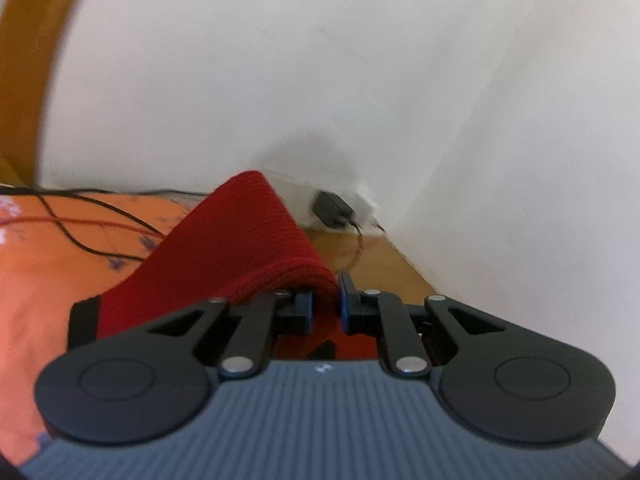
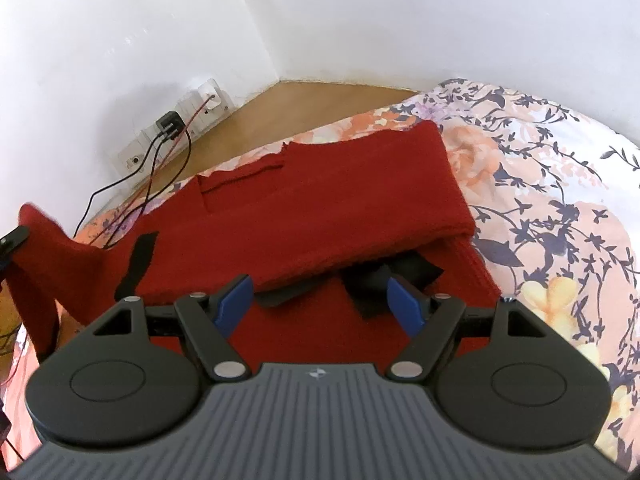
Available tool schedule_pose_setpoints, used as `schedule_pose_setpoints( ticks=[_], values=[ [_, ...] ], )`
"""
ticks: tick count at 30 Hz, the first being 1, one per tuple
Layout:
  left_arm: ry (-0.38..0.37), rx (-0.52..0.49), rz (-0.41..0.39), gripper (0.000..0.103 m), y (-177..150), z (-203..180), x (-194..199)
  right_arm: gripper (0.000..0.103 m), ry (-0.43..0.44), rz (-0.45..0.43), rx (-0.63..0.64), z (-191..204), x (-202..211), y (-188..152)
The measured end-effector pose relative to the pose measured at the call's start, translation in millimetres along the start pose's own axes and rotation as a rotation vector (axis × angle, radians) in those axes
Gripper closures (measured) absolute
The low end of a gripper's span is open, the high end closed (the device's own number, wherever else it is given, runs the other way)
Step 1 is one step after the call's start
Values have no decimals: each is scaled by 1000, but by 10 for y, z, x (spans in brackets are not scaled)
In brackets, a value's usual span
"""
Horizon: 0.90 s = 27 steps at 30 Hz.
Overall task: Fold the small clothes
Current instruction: 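Fold the held sleeve across the cardigan body with the left tool, release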
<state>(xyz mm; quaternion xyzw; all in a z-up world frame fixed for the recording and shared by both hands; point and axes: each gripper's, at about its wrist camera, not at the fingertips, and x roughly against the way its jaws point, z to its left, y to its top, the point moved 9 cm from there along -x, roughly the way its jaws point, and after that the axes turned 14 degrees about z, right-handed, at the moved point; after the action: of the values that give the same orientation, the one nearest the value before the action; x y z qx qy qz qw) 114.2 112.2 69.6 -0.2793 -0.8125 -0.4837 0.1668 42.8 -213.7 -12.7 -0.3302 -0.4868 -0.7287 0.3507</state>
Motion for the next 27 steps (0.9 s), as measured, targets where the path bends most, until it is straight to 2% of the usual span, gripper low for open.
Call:
schedule_pose_setpoints(
  ticks=[9, 18, 27],
  values=[
    [-20, -83, 122, 89, -429, -264, -428, 23, -14, 3, -19, -217, 16, -28],
    [28, -179, 260, 88, -874, -296, -860, 23, -25, 8, -51, -430, -1, 0],
    [40, -183, 297, 82, -988, -272, -980, 23, -19, 20, -48, -431, -61, 31]
  ],
)
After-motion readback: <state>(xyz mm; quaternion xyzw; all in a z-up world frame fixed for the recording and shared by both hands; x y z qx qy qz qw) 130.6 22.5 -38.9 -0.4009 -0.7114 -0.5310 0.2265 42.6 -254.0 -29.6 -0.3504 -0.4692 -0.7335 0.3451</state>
